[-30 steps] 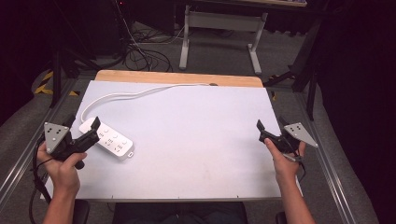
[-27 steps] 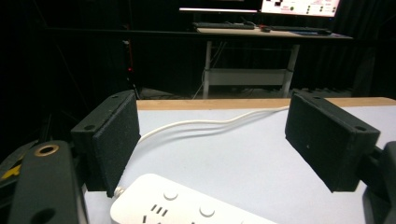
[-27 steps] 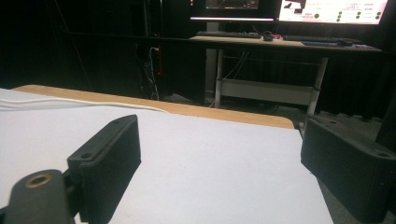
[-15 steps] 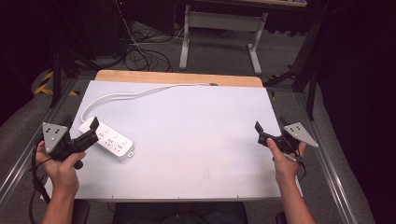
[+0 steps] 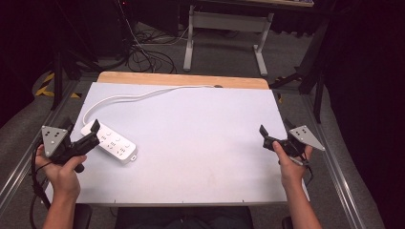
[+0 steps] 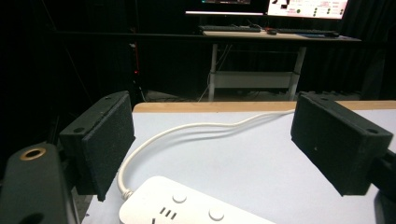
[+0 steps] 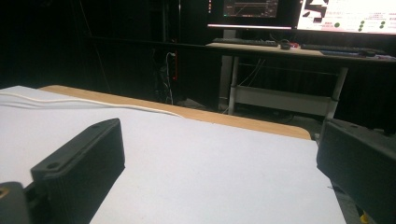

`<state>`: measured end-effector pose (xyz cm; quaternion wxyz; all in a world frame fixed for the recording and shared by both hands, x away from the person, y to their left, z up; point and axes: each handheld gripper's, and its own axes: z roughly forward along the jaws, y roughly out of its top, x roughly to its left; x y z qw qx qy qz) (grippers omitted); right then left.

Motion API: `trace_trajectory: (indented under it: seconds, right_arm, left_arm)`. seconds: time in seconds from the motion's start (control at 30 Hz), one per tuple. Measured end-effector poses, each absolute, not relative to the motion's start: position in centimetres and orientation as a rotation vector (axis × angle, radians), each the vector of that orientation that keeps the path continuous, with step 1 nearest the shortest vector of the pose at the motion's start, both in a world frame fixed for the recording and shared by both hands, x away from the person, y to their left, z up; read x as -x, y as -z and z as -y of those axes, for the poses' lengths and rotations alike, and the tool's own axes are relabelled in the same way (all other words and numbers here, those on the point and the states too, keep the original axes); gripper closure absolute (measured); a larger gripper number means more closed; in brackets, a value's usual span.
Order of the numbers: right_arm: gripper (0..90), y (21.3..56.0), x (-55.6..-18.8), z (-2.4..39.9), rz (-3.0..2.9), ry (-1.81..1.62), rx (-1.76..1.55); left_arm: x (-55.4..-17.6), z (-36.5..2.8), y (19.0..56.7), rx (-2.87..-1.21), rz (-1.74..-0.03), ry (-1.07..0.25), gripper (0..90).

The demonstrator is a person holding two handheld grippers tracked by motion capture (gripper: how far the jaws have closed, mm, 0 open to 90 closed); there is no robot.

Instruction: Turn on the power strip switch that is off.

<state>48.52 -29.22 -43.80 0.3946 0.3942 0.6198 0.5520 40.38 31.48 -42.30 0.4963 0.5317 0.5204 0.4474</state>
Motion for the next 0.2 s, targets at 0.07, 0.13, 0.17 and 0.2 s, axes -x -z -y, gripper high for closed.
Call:
trace_trajectory:
  seconds: [0.07, 0.13, 0.17, 0.2]
  right_arm:
    - [1.6, 43.8, -48.51, 29.22, -1.573, -1.401, -1.003]
    - [1.6, 43.79, -48.52, 29.24, -1.571, -1.401, -0.998]
    - [1.6, 43.78, -48.52, 29.24, -1.571, -1.401, -0.997]
    - [1.6, 43.78, -48.52, 29.25, -1.571, -1.401, -0.994]
  left_arm:
    - [-40.35, -31.58, 42.29, -1.291, -1.259, -1.088, 14.1]
    - [-40.31, -31.65, 42.28, -1.292, -1.261, -1.086, 14.1]
    - [-40.31, -31.68, 42.29, -1.289, -1.26, -1.086, 14.2]
    - [-40.31, -31.67, 42.3, -1.287, -1.262, -1.082, 14.2]
